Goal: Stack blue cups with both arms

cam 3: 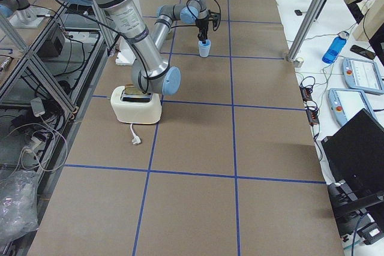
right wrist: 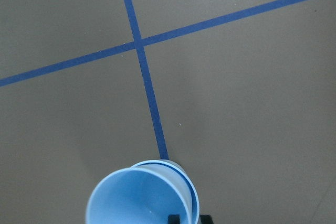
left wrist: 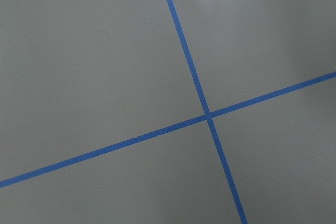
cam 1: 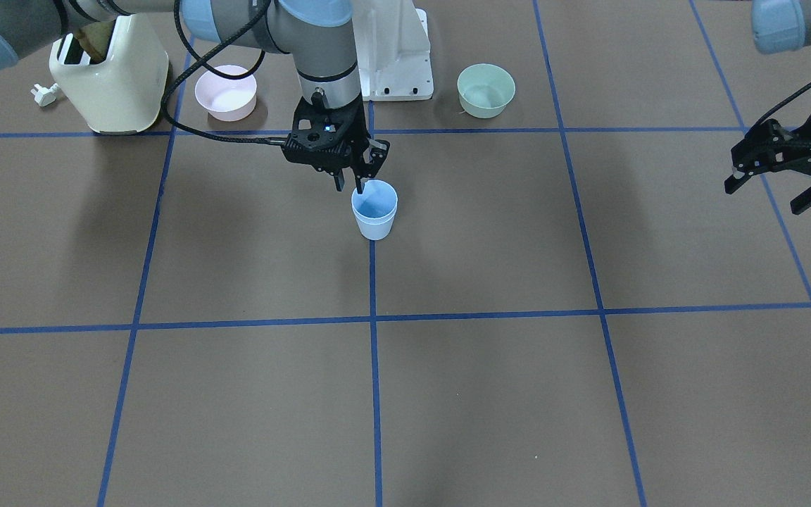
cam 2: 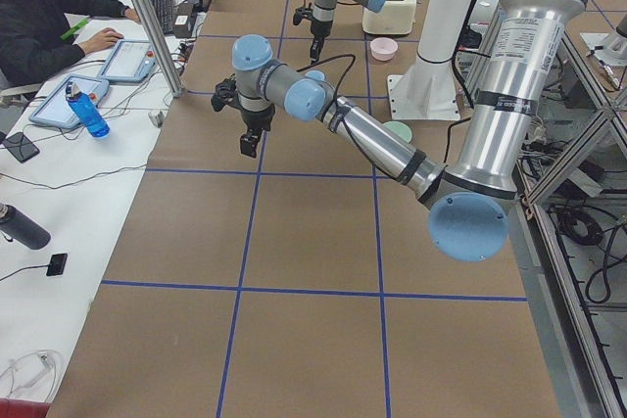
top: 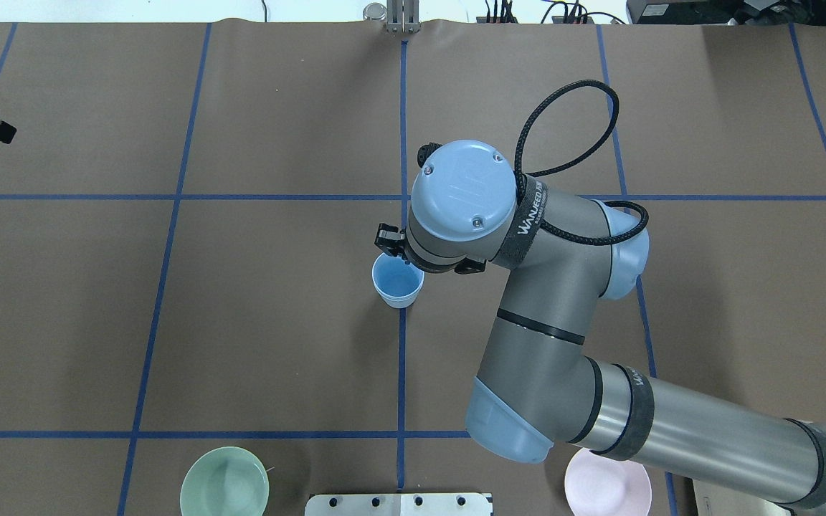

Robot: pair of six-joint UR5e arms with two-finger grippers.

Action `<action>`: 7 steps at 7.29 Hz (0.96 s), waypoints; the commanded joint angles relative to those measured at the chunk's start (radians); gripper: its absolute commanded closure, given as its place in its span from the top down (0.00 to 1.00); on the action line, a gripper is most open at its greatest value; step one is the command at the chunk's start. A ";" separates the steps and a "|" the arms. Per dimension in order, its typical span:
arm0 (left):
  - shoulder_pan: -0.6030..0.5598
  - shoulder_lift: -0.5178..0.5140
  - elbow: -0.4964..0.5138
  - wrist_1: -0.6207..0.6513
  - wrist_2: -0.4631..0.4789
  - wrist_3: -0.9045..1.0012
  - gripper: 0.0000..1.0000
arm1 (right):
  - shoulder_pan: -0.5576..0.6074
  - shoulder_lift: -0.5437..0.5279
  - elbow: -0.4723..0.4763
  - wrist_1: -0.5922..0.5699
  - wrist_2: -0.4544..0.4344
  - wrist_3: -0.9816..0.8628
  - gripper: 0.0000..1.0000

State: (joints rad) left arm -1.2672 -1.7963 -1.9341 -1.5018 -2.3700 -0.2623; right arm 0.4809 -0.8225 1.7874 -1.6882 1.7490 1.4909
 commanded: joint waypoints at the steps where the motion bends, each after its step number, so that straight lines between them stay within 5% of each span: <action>1: -0.001 0.002 0.000 0.000 0.000 0.000 0.98 | 0.081 -0.007 0.048 -0.001 0.048 -0.058 1.00; 5: -0.055 0.034 0.046 -0.005 -0.002 0.126 0.98 | 0.613 -0.275 0.119 -0.001 0.481 -0.607 1.00; 7: -0.153 0.058 0.120 -0.003 -0.035 0.236 0.98 | 0.778 -0.463 0.115 0.002 0.518 -0.917 1.00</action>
State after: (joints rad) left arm -1.3551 -1.7479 -1.8620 -1.5074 -2.3794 -0.0989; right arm 1.1537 -1.1641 1.9038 -1.6892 2.2406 0.7685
